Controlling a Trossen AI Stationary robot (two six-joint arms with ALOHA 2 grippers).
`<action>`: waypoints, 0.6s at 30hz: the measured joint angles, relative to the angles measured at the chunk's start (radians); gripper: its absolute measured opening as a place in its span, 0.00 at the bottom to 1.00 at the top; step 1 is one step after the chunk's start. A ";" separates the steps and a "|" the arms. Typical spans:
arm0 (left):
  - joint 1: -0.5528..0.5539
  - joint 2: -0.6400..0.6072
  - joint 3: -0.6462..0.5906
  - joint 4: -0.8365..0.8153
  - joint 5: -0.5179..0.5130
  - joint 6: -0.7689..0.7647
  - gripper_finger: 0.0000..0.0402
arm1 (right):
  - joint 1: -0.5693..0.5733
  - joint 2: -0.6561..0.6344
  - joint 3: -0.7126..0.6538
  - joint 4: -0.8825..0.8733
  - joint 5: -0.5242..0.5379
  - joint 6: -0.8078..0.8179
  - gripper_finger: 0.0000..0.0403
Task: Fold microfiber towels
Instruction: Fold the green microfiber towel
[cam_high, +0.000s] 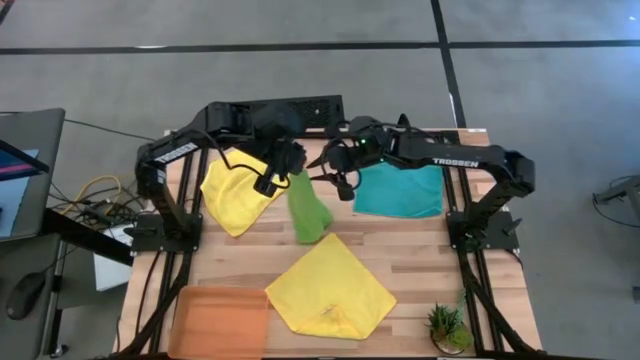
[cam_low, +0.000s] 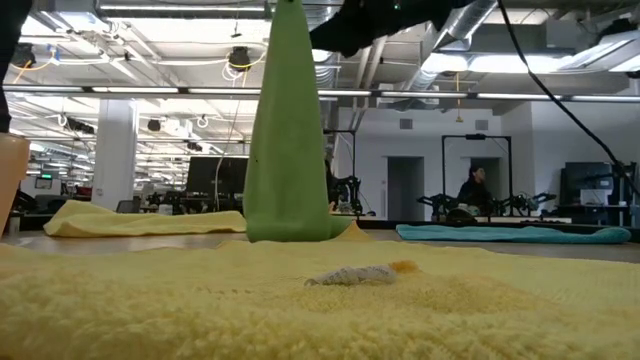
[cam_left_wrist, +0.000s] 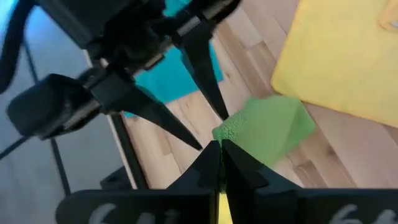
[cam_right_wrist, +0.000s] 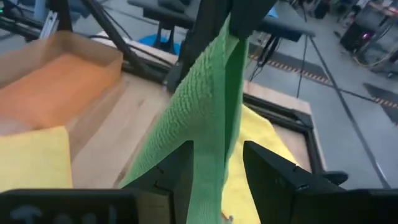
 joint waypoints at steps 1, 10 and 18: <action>0.000 0.002 0.007 -0.001 0.001 0.000 0.00 | 0.000 0.005 0.001 0.012 -0.015 0.000 0.41; 0.000 0.002 0.018 0.004 -0.034 -0.008 0.00 | -0.003 0.031 0.002 0.050 -0.182 -0.017 0.41; 0.000 -0.001 0.024 -0.003 -0.118 -0.009 0.00 | -0.008 0.034 0.001 -0.009 -0.206 -0.016 0.41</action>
